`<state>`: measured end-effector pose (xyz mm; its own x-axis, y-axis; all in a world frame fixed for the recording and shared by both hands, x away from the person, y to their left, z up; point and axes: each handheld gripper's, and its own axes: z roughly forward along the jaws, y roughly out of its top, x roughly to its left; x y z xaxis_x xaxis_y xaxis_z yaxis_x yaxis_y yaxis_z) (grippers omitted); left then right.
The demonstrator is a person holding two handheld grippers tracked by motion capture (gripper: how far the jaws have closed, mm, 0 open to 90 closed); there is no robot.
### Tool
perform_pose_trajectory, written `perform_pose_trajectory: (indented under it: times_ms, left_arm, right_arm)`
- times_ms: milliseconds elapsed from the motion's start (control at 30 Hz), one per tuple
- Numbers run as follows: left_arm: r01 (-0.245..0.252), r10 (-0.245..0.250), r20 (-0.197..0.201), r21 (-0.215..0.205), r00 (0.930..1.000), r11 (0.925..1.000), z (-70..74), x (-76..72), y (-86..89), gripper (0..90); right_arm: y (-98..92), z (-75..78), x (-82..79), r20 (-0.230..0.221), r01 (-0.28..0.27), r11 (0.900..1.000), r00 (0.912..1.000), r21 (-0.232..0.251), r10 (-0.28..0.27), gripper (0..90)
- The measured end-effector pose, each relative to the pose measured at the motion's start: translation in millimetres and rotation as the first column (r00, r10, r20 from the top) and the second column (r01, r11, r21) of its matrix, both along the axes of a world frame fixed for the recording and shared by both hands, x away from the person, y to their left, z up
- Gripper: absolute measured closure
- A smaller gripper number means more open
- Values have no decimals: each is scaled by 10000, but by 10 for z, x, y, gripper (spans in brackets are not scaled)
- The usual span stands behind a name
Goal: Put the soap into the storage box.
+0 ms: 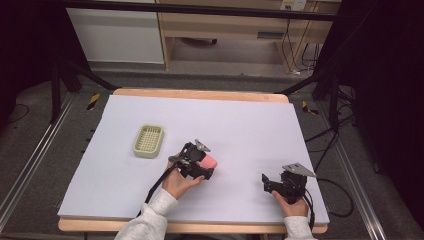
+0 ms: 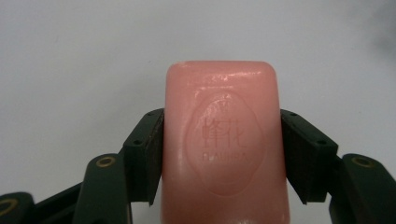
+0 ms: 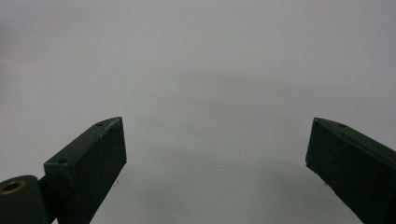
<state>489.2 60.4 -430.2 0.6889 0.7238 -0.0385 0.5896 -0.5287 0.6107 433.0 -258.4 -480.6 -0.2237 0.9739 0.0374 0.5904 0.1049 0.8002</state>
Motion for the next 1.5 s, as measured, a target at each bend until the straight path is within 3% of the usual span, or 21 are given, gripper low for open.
perform_pose_trajectory:
  times_ms: [567, 1133, 1500]
  left_arm:
    - [-978, 996, 309, -555, 9945, 9937, 183, 19, 522, 372]
    - [-1508, 1529, 511, -423, 9869, 9877, 297, 54, 868, 372]
    - [-1913, 1947, 696, -536, 9784, 9801, 383, 96, 1059, 372]
  right_arm:
    - [17, -9, 9, -15, 15, 10000, 10000, -70, -16, 54]
    - [12, -10, 10, 22, 31, 10000, 10000, -88, -30, 54]
    - [12, -11, 12, 28, 53, 10000, 10000, -78, -53, 54]
